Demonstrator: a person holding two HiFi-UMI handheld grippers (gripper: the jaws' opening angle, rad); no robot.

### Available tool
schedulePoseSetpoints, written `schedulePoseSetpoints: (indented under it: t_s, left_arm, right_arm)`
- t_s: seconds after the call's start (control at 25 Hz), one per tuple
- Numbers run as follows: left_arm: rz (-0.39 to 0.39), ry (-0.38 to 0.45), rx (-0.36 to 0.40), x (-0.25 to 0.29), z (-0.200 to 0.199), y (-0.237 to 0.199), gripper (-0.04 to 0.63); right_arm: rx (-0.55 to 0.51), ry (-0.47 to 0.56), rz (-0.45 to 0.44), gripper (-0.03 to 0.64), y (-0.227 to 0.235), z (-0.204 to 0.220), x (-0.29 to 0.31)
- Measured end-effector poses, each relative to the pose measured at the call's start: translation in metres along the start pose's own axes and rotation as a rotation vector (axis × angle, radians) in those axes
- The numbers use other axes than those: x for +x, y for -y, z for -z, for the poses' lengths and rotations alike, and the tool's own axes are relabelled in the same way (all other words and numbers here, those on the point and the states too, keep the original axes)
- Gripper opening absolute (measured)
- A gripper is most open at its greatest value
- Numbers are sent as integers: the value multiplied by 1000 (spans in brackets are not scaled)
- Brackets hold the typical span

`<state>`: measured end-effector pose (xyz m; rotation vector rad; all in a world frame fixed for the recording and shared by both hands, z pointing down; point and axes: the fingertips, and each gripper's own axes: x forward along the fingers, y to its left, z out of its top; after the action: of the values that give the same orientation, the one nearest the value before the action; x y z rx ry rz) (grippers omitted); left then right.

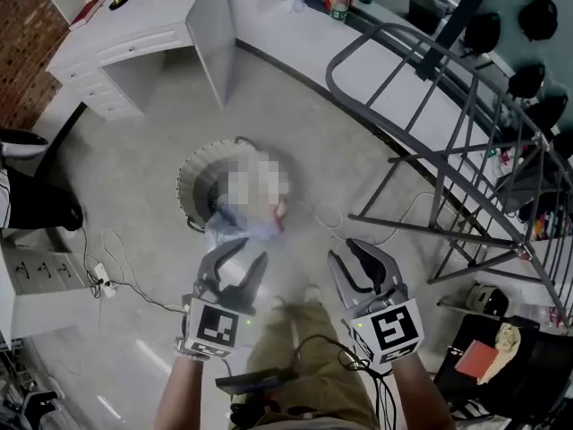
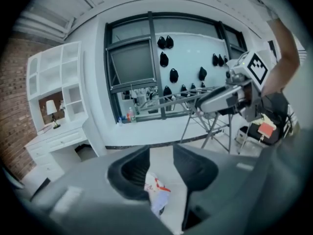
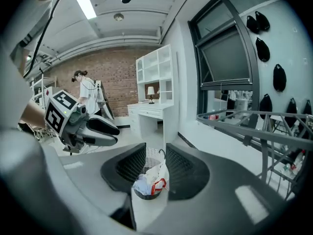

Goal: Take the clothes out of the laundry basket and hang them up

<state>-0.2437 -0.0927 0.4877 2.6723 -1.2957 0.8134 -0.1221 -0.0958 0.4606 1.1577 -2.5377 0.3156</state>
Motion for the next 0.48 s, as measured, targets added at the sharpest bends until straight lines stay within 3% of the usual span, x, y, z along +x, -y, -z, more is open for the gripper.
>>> schedulePoseSetpoints:
  t_s: [0.48]
  left_arm:
    - [54,-210,58,90,147,0,150]
  right_arm:
    - [29,-102,-37,114,17,74,69]
